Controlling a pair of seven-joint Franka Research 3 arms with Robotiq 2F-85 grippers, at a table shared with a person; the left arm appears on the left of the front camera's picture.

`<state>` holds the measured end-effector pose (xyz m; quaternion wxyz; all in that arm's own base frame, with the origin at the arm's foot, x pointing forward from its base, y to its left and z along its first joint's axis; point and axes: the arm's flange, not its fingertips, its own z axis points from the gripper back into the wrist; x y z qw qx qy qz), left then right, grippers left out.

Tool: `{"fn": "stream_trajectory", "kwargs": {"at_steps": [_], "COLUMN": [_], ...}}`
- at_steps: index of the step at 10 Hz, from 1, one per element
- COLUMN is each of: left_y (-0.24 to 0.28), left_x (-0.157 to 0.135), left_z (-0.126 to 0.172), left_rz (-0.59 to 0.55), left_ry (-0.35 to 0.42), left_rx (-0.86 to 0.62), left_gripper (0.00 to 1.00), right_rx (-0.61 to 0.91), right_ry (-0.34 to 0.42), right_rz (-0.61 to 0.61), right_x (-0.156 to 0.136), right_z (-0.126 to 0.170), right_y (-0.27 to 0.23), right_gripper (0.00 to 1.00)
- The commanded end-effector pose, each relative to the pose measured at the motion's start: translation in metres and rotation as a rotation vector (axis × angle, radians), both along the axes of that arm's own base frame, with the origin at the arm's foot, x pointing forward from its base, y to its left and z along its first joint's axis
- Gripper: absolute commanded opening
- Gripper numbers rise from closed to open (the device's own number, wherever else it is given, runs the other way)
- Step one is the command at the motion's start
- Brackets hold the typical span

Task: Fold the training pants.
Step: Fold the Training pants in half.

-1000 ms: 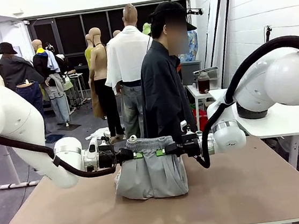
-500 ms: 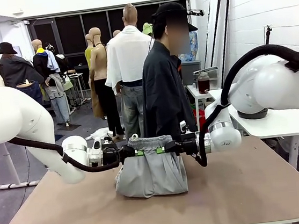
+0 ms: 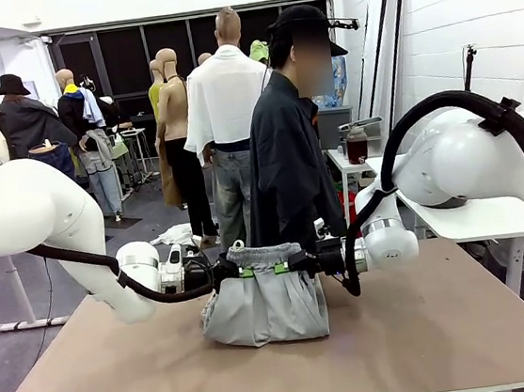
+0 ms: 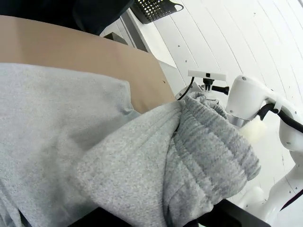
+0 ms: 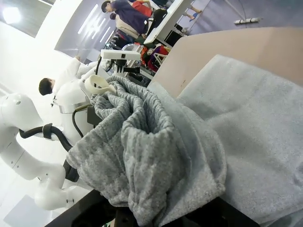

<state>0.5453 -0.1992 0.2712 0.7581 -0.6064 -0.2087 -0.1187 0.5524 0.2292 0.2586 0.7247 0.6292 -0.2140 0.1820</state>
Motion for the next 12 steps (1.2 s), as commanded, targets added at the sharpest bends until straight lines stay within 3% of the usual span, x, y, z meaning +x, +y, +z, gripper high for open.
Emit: {"fn": "stream_trajectory", "kwargs": {"at_steps": [1, 4, 9, 12], "left_y": [0.002, -0.001, -0.001, -0.001], "left_x": [-0.003, 0.005, 0.023, 0.031], "left_z": [0.005, 0.002, -0.012, -0.020], "left_rz": [0.002, 0.010, 0.066, 0.086], "left_ry": [-0.021, 0.010, 0.156, 0.190], "left_rx": [0.000, 0.014, 0.053, 0.062], "left_gripper": [0.00, 0.00, 0.00, 0.00], "right_rx": [0.004, -0.007, -0.030, -0.040], "right_ry": [-0.013, 0.013, 0.104, 0.151], "right_rz": [0.002, -0.005, -0.056, -0.063], "right_x": [-0.002, 0.006, 0.022, 0.029], "right_z": [0.003, 0.000, -0.013, -0.023], "right_y": [-0.001, 0.000, -0.005, -0.006], "right_gripper": [0.00, 0.00, 0.00, 0.00]}}
